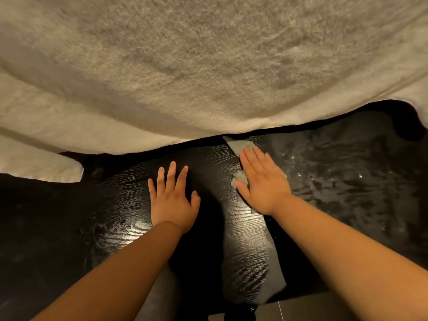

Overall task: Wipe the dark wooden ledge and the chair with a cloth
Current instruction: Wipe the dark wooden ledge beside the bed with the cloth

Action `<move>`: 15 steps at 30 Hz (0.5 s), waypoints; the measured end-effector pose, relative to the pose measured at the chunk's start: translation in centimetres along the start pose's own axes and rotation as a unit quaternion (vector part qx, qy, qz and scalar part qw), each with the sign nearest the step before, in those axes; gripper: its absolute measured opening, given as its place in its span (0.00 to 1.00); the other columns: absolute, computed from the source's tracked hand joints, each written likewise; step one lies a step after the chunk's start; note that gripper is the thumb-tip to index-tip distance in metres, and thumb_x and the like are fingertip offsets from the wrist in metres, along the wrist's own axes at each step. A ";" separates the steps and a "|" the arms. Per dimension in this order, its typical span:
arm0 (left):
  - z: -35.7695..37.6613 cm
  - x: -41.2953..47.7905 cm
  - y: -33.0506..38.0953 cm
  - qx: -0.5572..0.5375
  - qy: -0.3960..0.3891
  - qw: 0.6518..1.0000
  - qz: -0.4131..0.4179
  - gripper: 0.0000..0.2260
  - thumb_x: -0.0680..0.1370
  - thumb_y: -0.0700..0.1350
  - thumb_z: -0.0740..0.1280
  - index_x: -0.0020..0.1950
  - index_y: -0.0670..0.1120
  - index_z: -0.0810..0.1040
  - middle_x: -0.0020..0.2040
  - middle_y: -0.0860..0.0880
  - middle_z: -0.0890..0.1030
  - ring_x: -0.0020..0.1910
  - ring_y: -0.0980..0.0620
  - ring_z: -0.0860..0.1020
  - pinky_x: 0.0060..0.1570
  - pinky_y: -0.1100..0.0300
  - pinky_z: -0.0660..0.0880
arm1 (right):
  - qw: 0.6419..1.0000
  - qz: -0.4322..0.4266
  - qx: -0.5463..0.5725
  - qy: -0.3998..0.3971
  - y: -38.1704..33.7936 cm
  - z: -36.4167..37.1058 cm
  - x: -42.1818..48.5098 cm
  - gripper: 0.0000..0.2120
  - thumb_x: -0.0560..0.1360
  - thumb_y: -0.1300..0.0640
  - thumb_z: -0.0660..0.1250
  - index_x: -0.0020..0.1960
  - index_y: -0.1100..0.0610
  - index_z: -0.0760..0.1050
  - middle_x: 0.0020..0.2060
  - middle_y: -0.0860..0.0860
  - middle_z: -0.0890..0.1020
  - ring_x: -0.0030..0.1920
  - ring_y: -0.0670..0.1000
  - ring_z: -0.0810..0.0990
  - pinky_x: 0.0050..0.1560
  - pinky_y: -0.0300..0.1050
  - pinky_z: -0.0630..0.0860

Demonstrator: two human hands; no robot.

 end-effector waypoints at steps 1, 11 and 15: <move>0.0 0.0 0.0 0.000 -0.001 1.000 -0.001 0.34 0.79 0.62 0.50 0.85 0.55 0.55 0.86 0.49 0.49 0.85 0.42 0.44 0.81 0.36 0.42 | 1.000 0.011 -0.005 0.005 0.9 -0.4 1.1 0.39 0.83 0.34 0.42 0.84 0.59 0.45 0.84 0.56 0.47 0.83 0.57 0.42 0.82 0.55 0.40; -0.1 -0.1 0.1 -0.006 0.004 1.000 0.000 0.33 0.79 0.62 0.51 0.85 0.56 0.55 0.86 0.50 0.49 0.85 0.43 0.44 0.82 0.37 0.42 | 0.995 0.090 0.013 0.046 1.6 -0.1 -0.4 0.37 0.84 0.38 0.45 0.84 0.63 0.48 0.83 0.59 0.49 0.83 0.60 0.45 0.82 0.58 0.45; -0.1 -0.2 0.0 -0.011 0.008 1.000 -0.001 0.32 0.80 0.62 0.52 0.84 0.56 0.55 0.86 0.49 0.50 0.85 0.43 0.44 0.82 0.37 0.43 | 0.998 0.059 0.010 0.019 1.6 0.6 -2.0 0.38 0.83 0.37 0.44 0.84 0.62 0.48 0.83 0.59 0.49 0.83 0.60 0.45 0.82 0.58 0.45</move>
Point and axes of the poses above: each hand's wrist, its own x-axis towards the middle knuckle, its own z-axis out of the palm, y = z × x, the point moved 3 cm from there along x, towards the middle knuckle
